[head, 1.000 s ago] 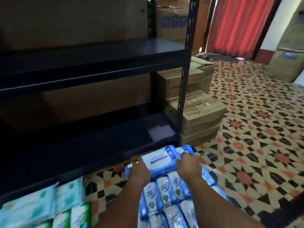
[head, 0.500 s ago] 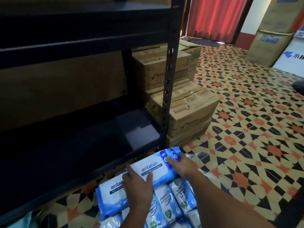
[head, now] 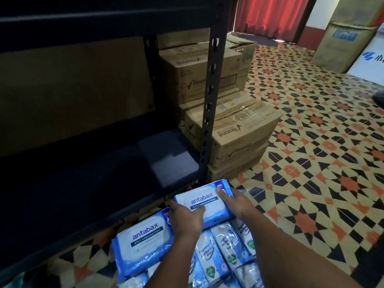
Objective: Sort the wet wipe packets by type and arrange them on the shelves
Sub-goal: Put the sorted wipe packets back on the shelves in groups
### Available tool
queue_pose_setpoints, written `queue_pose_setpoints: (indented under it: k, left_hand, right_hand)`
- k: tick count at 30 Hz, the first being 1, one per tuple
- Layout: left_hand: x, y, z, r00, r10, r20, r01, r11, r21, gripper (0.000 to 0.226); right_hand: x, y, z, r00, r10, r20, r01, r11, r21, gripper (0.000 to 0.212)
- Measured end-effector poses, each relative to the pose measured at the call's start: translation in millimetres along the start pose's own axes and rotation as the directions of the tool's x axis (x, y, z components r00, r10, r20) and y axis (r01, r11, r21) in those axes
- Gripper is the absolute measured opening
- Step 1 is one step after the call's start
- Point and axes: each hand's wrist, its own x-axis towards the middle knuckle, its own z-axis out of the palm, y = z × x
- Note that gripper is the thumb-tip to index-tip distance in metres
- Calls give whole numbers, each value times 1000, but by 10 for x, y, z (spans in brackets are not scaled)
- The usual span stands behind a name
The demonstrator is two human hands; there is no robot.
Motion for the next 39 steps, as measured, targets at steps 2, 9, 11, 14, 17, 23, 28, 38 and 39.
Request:
queue_pose_setpoints:
  k: [2, 9, 11, 14, 17, 23, 28, 38, 39]
  left_hand:
    - [25, 46, 4, 999, -40, 23, 41, 999, -31, 86]
    - [122, 155, 27, 972, -194, 136, 214, 964, -158, 71]
    - [127, 178, 39, 966, -211, 149, 237, 954, -186, 69]
    - [105, 230, 51, 962, -215, 167, 248, 944, -217, 79]
    - [111, 224, 52, 960, -221, 169, 256, 940, -226, 91]
    - [102, 148, 17, 972, -215, 95, 234, 933, -272, 72]
    - [54, 169, -25, 974, -199, 110, 226, 900, -372, 75]
    - [-379, 598, -380, 990, 58, 129, -4, 926, -378, 70]
    - [-467, 698, -484, 989, 77, 127, -26, 932, -363, 71]
  right_hand:
    - [-13, -30, -17, 1000, 0, 16, 0, 1000, 10, 87]
    - [-64, -192, -76, 998, -27, 61, 27, 1000, -8, 55]
    - [-42, -166, -78, 998, -37, 59, 36, 999, 23, 48]
    - [-17, -149, -59, 998, -27, 53, 24, 998, 54, 54]
    - [-13, -109, -24, 999, -37, 18, 36, 998, 59, 63]
    - [-93, -81, 42, 996, -82, -22, 84, 993, 86, 63]
    - [-219, -178, 0, 994, -95, -50, 101, 982, 159, 60]
    - [-720, -876, -393, 998, 47, -33, -29, 908, 419, 51]
    - [-807, -965, -434, 999, 10, -51, 11, 921, 391, 46]
